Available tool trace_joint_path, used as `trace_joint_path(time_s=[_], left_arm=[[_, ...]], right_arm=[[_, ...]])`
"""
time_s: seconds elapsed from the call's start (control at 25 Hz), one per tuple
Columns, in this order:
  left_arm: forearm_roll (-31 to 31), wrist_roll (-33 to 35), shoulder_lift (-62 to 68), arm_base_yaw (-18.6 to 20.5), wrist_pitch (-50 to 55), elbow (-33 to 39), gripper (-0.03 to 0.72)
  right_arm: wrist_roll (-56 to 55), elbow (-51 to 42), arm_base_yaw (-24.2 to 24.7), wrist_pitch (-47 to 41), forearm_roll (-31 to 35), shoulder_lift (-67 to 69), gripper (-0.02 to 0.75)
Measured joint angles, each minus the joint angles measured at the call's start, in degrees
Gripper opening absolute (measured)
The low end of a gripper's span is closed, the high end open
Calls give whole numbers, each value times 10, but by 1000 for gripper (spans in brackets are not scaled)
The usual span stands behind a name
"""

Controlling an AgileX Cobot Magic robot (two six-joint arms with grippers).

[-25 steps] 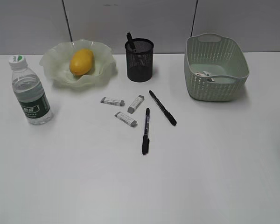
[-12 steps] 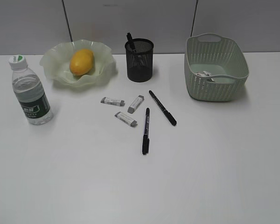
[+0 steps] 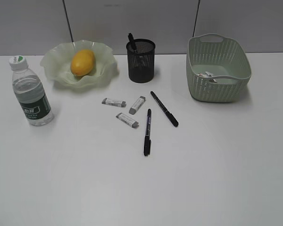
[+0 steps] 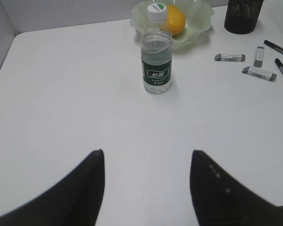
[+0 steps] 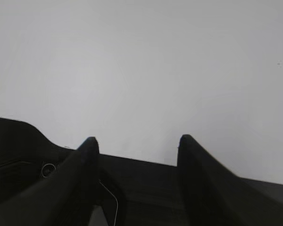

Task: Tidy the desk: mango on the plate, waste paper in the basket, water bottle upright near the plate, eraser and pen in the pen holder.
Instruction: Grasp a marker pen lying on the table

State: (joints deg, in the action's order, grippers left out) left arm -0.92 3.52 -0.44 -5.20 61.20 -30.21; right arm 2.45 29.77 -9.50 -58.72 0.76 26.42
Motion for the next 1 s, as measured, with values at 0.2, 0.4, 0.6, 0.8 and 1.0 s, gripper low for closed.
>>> trace_joint_path(time_s=[0.2,0.4,0.6,0.8,1.0], left_arm=[[0,0,0,0,0,0,437],[0,0,0,0,0,0,435],[0,0,0,0,0,0,428],[1,0,0,0,0,0,426],[1,0,0,0,0,0,412]], right_arm=[[-1,-5,0,-8,0,-82,428],[-1,-6,0,-8,0,-181,428],[-1,-8,0,-9,0,-264,428],[-6,-8,0,-9,0,-269,428],[-7,-8,0,-9,0,-269,428]])
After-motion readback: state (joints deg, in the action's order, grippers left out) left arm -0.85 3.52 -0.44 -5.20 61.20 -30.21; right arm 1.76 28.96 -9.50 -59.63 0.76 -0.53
